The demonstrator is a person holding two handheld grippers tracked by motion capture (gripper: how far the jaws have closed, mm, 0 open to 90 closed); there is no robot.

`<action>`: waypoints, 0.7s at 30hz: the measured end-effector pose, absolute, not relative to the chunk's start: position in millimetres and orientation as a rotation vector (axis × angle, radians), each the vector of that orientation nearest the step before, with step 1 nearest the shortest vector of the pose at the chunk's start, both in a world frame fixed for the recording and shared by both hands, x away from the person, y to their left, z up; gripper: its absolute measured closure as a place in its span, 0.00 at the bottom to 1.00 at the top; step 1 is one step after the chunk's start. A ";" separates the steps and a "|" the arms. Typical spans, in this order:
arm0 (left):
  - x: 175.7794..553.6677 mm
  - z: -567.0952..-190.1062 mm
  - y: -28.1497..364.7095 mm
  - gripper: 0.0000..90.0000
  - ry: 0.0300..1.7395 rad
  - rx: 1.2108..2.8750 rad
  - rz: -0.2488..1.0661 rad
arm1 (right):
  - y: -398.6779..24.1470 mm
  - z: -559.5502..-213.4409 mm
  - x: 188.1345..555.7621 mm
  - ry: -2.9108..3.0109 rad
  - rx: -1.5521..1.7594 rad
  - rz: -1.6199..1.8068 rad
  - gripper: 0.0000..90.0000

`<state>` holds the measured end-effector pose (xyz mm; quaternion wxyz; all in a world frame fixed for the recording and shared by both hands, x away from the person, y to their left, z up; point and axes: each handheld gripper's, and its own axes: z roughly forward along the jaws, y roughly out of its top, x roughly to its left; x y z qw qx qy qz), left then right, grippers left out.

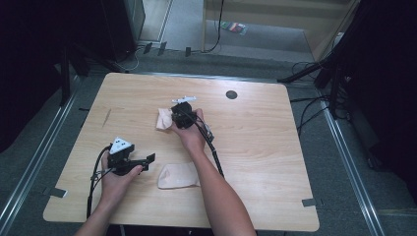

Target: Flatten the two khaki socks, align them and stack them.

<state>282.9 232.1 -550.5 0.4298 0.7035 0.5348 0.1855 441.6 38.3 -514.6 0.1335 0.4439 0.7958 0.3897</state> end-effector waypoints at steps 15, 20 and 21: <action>311.9 -548.4 228.5 0.20 1.359 1.663 0.491 | 32.1 -479.2 430.2 2.277 1.285 1.250 1.00; 325.5 -545.9 214.2 0.20 1.338 1.687 0.505 | 34.4 -465.6 424.7 2.281 1.265 1.294 1.00; 325.5 -545.9 214.2 0.20 1.338 1.687 0.505 | 34.4 -465.6 424.7 2.281 1.265 1.294 1.00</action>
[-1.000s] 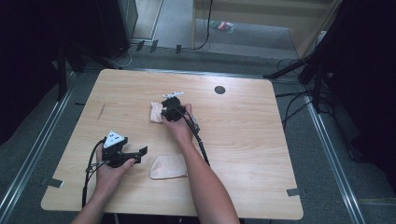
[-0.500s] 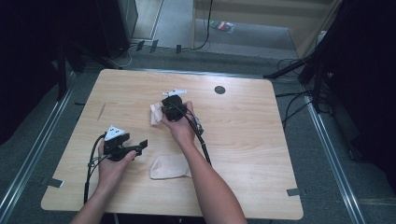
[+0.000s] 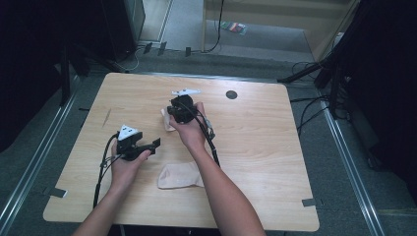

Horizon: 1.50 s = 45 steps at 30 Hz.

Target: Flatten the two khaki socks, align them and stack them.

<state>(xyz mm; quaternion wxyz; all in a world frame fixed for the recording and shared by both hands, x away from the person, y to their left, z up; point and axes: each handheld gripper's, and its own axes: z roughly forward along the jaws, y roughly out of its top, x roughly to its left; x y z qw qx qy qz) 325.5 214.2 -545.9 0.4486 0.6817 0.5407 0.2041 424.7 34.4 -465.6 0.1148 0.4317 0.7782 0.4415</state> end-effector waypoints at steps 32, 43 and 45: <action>334.2 -490.3 221.9 1.00 1.274 1.588 0.890 | 38.4 -428.5 405.6 2.276 1.247 1.565 1.00; 350.8 -526.7 189.5 1.00 1.188 1.892 0.691 | 5.8 -472.9 418.1 2.283 1.382 1.405 1.00; 354.1 -528.0 189.3 0.99 1.214 1.886 0.651 | -3.2 -479.2 419.3 2.280 1.403 1.390 1.00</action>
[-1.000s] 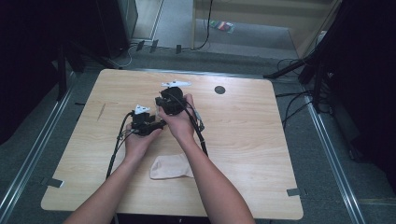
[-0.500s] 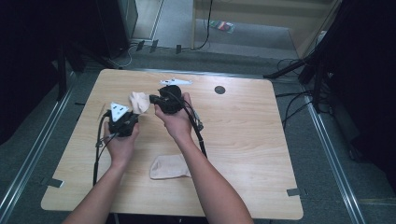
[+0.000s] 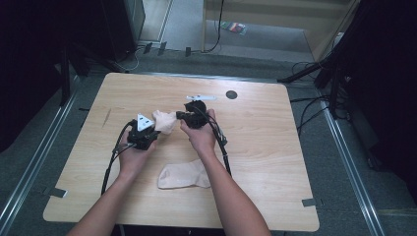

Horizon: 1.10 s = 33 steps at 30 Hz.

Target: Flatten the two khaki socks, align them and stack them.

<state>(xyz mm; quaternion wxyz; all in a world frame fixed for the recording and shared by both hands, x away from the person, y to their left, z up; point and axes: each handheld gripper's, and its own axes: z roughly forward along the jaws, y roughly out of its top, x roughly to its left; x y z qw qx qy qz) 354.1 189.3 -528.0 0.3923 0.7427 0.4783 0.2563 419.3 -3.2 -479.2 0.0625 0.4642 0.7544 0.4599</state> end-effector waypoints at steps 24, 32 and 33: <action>383.9 -540.4 202.7 0.60 1.372 1.689 0.357 | -58.6 -509.0 429.5 2.199 1.482 1.218 1.00; 402.4 -540.6 177.0 0.65 1.418 1.777 0.330 | -60.4 -518.3 424.5 2.227 1.477 1.207 1.00; 403.4 -541.0 173.9 0.65 1.423 1.805 0.346 | -60.4 -518.3 424.5 2.227 1.477 1.207 1.00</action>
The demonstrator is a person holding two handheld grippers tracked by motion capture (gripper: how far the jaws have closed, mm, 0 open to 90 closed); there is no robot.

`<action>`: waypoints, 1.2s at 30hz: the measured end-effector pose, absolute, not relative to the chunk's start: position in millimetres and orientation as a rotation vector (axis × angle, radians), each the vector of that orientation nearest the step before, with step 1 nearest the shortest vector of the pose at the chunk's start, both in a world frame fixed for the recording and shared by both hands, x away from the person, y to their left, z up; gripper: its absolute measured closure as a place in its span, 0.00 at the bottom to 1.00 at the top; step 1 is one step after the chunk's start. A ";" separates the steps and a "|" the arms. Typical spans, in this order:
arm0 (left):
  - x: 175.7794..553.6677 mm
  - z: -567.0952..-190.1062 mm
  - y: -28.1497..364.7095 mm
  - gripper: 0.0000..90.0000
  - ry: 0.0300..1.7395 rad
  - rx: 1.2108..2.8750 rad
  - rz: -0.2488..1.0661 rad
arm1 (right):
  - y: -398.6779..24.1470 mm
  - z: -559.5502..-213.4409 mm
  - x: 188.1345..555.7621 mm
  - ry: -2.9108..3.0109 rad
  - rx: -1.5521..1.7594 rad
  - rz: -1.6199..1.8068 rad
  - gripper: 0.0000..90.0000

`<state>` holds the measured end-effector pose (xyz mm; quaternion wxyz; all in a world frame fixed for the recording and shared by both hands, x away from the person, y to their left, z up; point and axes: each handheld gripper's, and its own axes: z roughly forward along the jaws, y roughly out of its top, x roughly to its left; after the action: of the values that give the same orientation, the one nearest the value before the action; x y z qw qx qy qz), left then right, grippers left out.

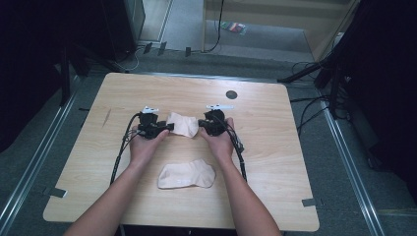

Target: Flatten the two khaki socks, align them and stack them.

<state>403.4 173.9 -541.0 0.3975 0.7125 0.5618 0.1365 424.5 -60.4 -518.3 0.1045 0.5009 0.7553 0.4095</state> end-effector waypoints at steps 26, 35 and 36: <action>376.0 -526.2 193.2 0.66 1.112 1.729 0.269 | -58.5 -532.6 405.9 2.289 1.488 1.107 1.00; 385.6 -542.0 202.1 0.61 1.375 1.828 0.440 | -69.9 -534.2 406.7 2.258 1.494 1.087 1.00; 385.3 -542.8 201.8 0.59 1.386 1.837 0.452 | -71.6 -534.6 406.7 2.247 1.500 1.064 1.00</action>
<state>385.3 201.8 -542.8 0.3876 0.7221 0.5449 0.1775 406.7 -71.6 -534.6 0.1185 0.5128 0.7685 0.3639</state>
